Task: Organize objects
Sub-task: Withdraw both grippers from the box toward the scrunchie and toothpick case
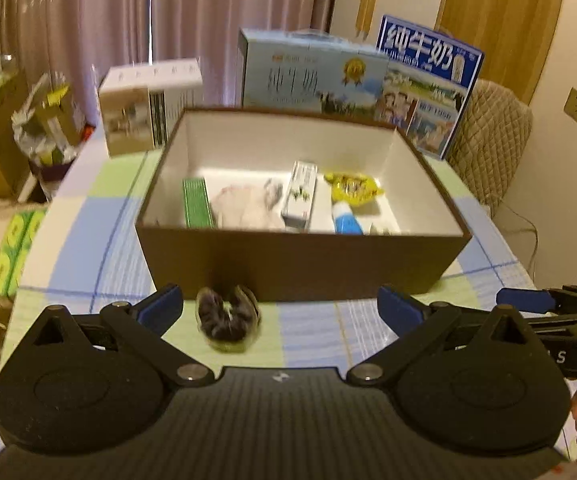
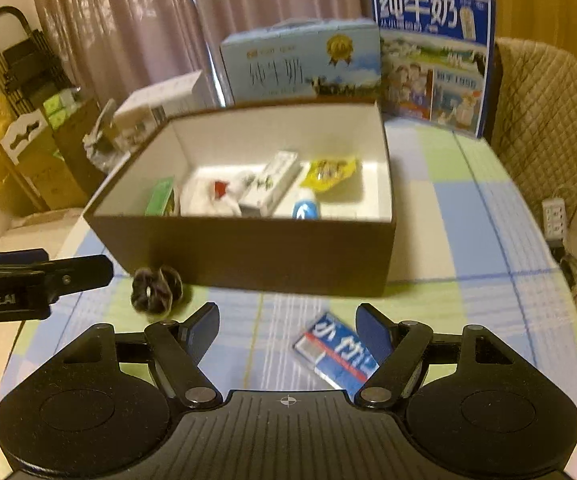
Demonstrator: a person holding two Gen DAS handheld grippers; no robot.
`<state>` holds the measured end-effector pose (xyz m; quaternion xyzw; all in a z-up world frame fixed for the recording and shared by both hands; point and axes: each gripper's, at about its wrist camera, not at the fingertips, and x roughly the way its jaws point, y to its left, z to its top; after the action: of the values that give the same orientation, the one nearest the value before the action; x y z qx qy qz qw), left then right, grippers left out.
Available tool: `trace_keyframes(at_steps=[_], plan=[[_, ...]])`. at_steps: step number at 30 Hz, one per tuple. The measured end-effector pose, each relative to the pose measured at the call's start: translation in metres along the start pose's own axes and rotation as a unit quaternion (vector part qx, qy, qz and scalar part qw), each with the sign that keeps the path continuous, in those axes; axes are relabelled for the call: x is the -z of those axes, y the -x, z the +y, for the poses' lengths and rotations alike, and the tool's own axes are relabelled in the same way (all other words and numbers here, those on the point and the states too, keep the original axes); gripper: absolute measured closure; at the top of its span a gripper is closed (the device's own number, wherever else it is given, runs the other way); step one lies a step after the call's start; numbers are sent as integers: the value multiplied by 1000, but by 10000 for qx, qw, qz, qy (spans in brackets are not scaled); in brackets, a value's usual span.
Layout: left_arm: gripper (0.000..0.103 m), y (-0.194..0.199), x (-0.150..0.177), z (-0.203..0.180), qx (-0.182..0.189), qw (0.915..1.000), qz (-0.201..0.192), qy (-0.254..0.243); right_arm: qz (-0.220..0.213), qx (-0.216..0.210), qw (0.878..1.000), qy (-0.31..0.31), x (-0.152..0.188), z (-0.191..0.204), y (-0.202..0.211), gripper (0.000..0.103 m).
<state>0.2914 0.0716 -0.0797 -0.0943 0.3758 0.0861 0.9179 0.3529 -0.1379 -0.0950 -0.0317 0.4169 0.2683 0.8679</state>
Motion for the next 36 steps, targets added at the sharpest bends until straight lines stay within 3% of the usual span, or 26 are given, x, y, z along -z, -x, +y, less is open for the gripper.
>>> trace_keyframes(at_steps=[19,26,36], plan=[[1,-46,26,15,-275,9979,595,-16,709,49,9975,21,20,-13,-45,31],[1,-56,29,10,-339,9967,696,-228,655,187,9977,-7,19,-25,-53,31],[1,-65,31,13,-392,9958,776,-286,422,-17,9990,143,14,-27,-61,31]])
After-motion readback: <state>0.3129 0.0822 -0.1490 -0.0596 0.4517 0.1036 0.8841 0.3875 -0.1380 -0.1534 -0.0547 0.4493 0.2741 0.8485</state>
